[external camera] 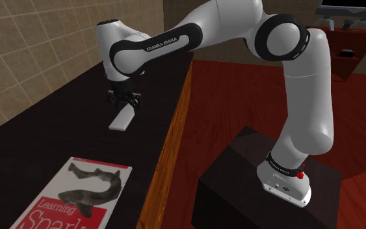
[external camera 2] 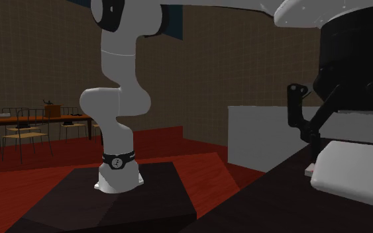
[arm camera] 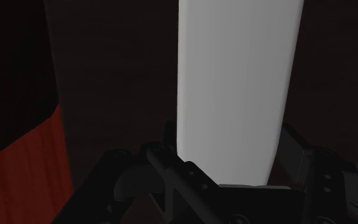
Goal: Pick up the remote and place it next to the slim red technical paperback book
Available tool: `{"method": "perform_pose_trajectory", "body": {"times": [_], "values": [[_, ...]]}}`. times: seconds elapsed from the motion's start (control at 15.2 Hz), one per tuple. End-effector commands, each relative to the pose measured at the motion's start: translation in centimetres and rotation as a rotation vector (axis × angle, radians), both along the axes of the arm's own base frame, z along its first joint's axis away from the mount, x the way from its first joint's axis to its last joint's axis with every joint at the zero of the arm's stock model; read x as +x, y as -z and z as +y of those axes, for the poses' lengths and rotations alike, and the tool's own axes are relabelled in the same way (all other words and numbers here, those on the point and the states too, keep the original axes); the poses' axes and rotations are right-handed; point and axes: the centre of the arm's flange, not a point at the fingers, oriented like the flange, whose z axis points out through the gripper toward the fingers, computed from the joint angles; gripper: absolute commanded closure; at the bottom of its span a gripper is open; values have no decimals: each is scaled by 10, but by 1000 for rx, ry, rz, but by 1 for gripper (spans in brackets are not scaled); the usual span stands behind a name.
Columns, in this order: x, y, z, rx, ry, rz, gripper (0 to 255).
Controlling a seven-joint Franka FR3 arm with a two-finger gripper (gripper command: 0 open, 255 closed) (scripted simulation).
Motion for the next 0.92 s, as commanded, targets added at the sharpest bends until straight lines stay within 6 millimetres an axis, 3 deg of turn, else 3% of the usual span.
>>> {"method": "perform_pose_trajectory", "body": {"times": [0.0, 0.2, 0.26, 0.86], "values": [[-6, 1, 25, 0, 1, 0, 255], [-15, 0, 64, 0, 1, 0, 255], [-20, 0, 85, 0, 1, 0, 255], [-20, 48, 85, 0, 1, 0, 255]]}}
